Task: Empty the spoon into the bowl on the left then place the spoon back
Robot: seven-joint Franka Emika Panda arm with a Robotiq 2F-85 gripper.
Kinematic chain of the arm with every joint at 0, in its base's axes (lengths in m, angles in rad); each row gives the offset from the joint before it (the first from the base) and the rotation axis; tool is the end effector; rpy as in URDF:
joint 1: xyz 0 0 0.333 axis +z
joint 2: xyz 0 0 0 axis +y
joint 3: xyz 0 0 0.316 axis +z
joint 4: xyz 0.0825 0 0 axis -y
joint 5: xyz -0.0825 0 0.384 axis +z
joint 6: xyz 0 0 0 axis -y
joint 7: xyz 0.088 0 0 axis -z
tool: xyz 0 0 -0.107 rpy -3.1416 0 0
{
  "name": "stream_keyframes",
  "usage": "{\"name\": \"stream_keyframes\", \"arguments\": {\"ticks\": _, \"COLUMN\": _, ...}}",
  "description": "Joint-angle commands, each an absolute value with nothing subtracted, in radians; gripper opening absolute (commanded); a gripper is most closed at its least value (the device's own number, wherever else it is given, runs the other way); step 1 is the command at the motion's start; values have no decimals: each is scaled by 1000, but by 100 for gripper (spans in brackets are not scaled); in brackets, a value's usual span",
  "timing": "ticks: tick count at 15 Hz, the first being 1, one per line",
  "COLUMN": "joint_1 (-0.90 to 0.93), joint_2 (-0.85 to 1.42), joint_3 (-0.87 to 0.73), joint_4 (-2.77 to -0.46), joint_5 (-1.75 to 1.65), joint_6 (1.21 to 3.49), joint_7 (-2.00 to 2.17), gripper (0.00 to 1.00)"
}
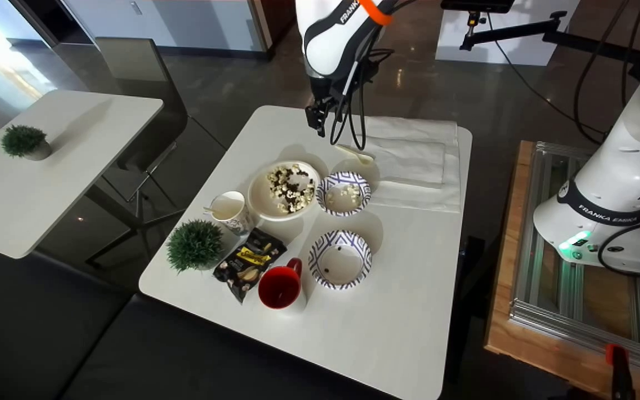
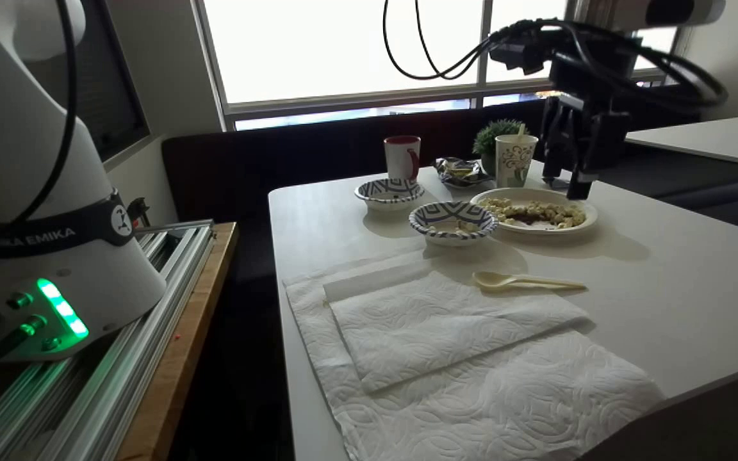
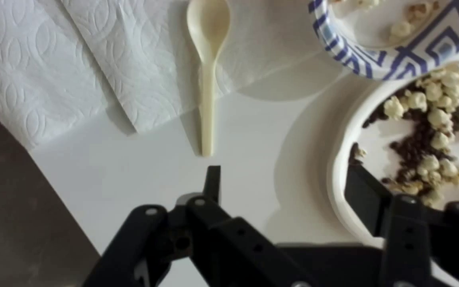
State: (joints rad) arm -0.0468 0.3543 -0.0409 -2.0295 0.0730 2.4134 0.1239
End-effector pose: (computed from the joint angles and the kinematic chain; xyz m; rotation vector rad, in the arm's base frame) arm 0.5998 -0.0516 0.2744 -3.0787 0.4066 -0.0459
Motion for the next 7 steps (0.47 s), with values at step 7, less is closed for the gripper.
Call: {"name": "stream_keyframes", "arguments": {"ticks": 7, "joint_1": -7, "joint_2": 174, "joint_3": -56, "joint_4": -2210, "joint_5": 24, "joint_6": 2650, "joint_7": 208, "gripper": 100}}
